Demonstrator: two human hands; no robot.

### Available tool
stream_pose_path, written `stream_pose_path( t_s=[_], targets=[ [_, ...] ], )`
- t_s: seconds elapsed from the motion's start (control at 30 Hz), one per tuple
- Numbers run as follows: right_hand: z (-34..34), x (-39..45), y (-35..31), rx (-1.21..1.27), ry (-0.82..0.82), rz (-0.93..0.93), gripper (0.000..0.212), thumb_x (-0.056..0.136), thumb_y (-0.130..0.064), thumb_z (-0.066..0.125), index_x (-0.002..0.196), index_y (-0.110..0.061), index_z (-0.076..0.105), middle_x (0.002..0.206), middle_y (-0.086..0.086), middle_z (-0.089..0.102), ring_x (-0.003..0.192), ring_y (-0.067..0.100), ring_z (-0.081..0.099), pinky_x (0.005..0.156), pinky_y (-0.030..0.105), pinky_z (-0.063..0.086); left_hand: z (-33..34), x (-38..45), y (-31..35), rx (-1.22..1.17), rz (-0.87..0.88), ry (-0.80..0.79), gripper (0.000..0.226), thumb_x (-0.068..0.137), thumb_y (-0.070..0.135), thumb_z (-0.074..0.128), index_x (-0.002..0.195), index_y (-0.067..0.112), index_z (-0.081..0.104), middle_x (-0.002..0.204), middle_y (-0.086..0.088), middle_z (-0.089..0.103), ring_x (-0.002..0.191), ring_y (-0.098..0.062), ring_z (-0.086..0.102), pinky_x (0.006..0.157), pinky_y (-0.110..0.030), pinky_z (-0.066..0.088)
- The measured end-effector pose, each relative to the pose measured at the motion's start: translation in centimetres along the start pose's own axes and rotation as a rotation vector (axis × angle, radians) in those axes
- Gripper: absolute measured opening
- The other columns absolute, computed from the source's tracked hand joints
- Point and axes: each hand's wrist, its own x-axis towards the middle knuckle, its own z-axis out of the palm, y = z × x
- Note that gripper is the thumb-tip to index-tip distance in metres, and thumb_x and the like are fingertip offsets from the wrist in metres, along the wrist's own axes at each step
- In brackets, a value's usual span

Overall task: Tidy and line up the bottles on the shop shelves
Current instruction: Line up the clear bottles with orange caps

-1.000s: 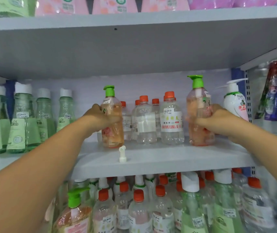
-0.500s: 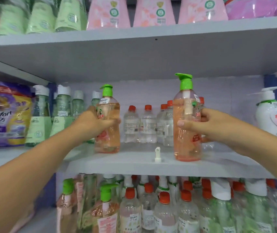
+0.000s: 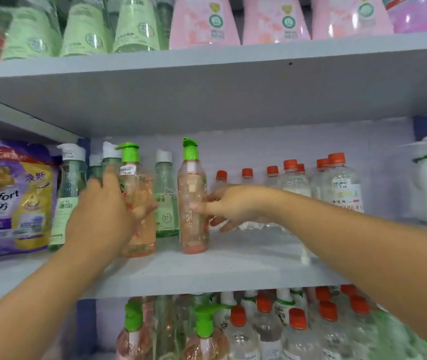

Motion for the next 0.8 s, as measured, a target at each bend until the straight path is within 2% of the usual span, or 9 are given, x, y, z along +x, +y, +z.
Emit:
stream_pose_path(
  t_s=[0.07, 0.17, 0.23, 0.33, 0.43, 0.53, 0.67, 0.73, 0.8],
  targets=[
    [-0.7, 0.0, 0.0, -0.148, 0.036, 0.033, 0.081, 0.086, -0.075, 0.053, 0.142, -0.015, 0.052, 0.131, 0.002, 0.065, 0.106, 0.016, 0.069, 0.092, 0.037, 0.060, -0.1, 0.0, 0.2, 0.086, 0.114, 0.145, 0.098, 0.079, 0.058, 0.076, 0.152, 0.010, 0.033, 0.133, -0.025, 0.047, 0.122, -0.044, 0.046, 0.096, -0.057, 0.048],
    [-4.4, -1.1, 0.9, -0.332, 0.380, 0.048, 0.066, 0.091, -0.067, 0.057, 0.137, -0.021, 0.057, 0.127, -0.001, 0.067, 0.100, 0.015, 0.067, 0.090, 0.032, 0.054, -1.0, -0.8, 2.7, -0.181, 0.376, 0.226, 0.054, 0.089, 0.039, 0.069, 0.135, 0.015, 0.053, 0.135, -0.010, 0.047, 0.128, -0.030, 0.041, 0.106, -0.045, 0.040],
    [-7.4, -2.4, 1.9, -0.381, 0.633, 0.040, 0.046, 0.097, -0.050, 0.060, 0.133, -0.021, 0.061, 0.129, -0.003, 0.065, 0.102, 0.016, 0.060, 0.085, 0.027, 0.045, -0.8, -1.3, 5.7, -0.421, 0.470, 0.136, 0.033, 0.091, 0.040, 0.061, 0.120, 0.026, 0.061, 0.121, 0.007, 0.053, 0.116, -0.013, 0.048, 0.098, -0.027, 0.038],
    [-10.4, -3.6, 4.0, -0.461, 0.783, 0.086, 0.039, 0.100, -0.041, 0.056, 0.132, -0.019, 0.061, 0.133, 0.001, 0.062, 0.112, 0.023, 0.060, 0.089, 0.031, 0.047, 0.6, -0.3, 11.2, -0.673, 0.346, -0.174, 0.022, 0.091, 0.043, 0.063, 0.111, 0.035, 0.063, 0.115, 0.013, 0.061, 0.100, -0.005, 0.058, 0.085, -0.020, 0.045],
    [-10.8, -3.5, 6.3, -0.652, 0.672, 0.236, 0.069, 0.095, -0.055, 0.060, 0.150, -0.017, 0.042, 0.150, 0.007, 0.043, 0.128, 0.032, 0.053, 0.097, 0.040, 0.048, 3.2, 3.2, 15.9, -0.607, 0.175, -0.428, 0.035, 0.092, 0.041, 0.067, 0.124, 0.028, 0.060, 0.124, 0.004, 0.062, 0.093, -0.013, 0.061, 0.070, -0.022, 0.044],
    [-10.3, -2.9, 8.1, -0.696, 0.529, 0.247, 0.091, 0.090, -0.061, 0.064, 0.158, -0.019, 0.022, 0.156, 0.008, 0.035, 0.130, 0.034, 0.052, 0.088, 0.039, 0.051, 5.8, 6.8, 18.2, -0.403, 0.158, -0.567, 0.056, 0.096, 0.037, 0.063, 0.145, 0.016, 0.047, 0.141, -0.006, 0.053, 0.109, -0.024, 0.057, 0.081, -0.029, 0.042],
    [-11.0, -2.3, 9.1, -0.802, 0.485, 0.226, 0.084, 0.093, -0.052, 0.065, 0.155, -0.018, 0.022, 0.127, 0.008, 0.052, 0.090, 0.025, 0.056, 0.052, 0.028, 0.041, 8.9, 9.3, 19.1, -0.100, 0.171, -0.606, 0.055, 0.100, 0.035, 0.059, 0.146, 0.009, 0.046, 0.146, -0.010, 0.052, 0.128, -0.028, 0.053, 0.085, -0.030, 0.041],
    [-11.4, -1.9, 9.1, -0.787, 0.450, 0.236, 0.077, 0.094, -0.045, 0.067, 0.150, -0.014, 0.025, 0.111, 0.005, 0.050, 0.082, 0.023, 0.054, 0.051, 0.028, 0.039, 10.4, 9.2, 19.3, -0.003, 0.178, -0.656, 0.059, 0.101, 0.037, 0.059, 0.151, 0.012, 0.042, 0.149, -0.009, 0.050, 0.130, -0.028, 0.053, 0.090, -0.033, 0.045],
    [-11.9, -1.8, 8.9, -0.826, 0.413, 0.273, 0.071, 0.095, -0.033, 0.068, 0.148, -0.010, 0.026, 0.111, 0.007, 0.053, 0.083, 0.023, 0.056, 0.056, 0.029, 0.043, 11.6, 9.0, 19.2, -0.004, 0.143, -0.702, 0.070, 0.099, 0.039, 0.063, 0.157, 0.016, 0.032, 0.150, -0.009, 0.047, 0.130, -0.031, 0.053, 0.093, -0.036, 0.049]
  ],
)
